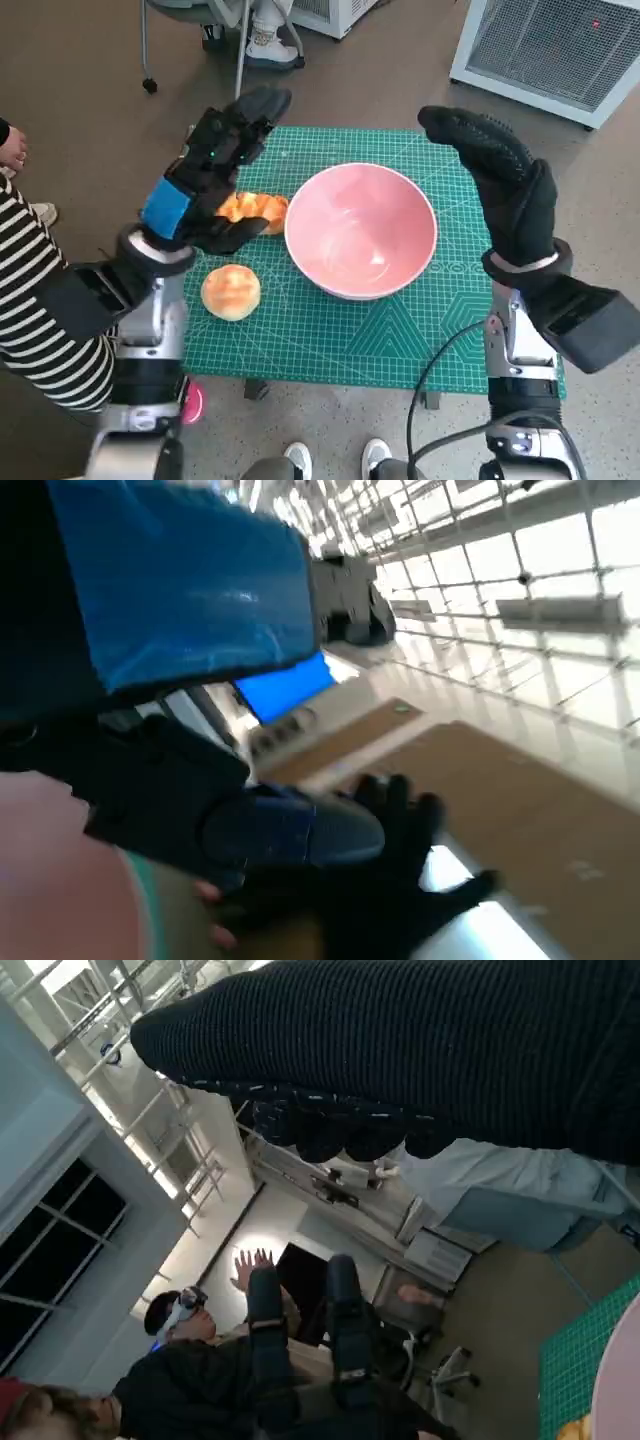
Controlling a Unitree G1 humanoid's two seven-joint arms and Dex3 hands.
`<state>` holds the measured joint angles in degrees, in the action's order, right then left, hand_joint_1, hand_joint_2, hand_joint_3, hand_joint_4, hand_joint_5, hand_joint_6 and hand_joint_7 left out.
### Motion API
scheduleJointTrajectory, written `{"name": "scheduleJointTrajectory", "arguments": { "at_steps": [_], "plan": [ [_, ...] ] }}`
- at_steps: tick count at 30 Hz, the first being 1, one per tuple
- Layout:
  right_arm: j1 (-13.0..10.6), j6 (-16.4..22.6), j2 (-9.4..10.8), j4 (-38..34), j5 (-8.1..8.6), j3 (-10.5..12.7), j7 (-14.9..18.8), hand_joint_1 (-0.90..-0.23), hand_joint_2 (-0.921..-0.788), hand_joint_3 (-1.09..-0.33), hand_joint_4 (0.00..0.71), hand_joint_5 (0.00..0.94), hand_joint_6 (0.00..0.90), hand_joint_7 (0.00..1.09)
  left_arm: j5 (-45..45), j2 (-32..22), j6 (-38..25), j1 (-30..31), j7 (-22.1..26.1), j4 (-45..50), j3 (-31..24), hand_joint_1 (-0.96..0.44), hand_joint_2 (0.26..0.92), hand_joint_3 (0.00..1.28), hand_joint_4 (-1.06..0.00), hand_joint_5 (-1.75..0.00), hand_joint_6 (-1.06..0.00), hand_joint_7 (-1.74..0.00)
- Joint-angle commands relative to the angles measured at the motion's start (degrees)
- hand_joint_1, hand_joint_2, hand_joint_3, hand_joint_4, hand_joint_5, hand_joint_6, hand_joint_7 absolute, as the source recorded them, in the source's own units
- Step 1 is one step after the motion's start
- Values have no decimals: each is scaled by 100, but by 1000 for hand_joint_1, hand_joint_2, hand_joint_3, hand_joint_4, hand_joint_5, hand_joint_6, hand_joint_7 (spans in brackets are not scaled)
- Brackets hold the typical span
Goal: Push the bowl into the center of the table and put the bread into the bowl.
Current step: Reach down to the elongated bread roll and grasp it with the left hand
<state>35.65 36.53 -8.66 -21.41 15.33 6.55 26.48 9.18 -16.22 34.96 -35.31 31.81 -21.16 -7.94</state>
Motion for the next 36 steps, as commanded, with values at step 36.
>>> {"name": "scheduleJointTrajectory", "arguments": {
  "at_steps": [36],
  "plan": [
    [-282, -376, -74, 242, -28, 117, -353, -807, -921, -637, 193, 15, 57, 529, -4167, -1529, -1651, -3138, -904, -4273, 2536, -337, 730, 11, -170, -1, -321, -42]
  ]
}}
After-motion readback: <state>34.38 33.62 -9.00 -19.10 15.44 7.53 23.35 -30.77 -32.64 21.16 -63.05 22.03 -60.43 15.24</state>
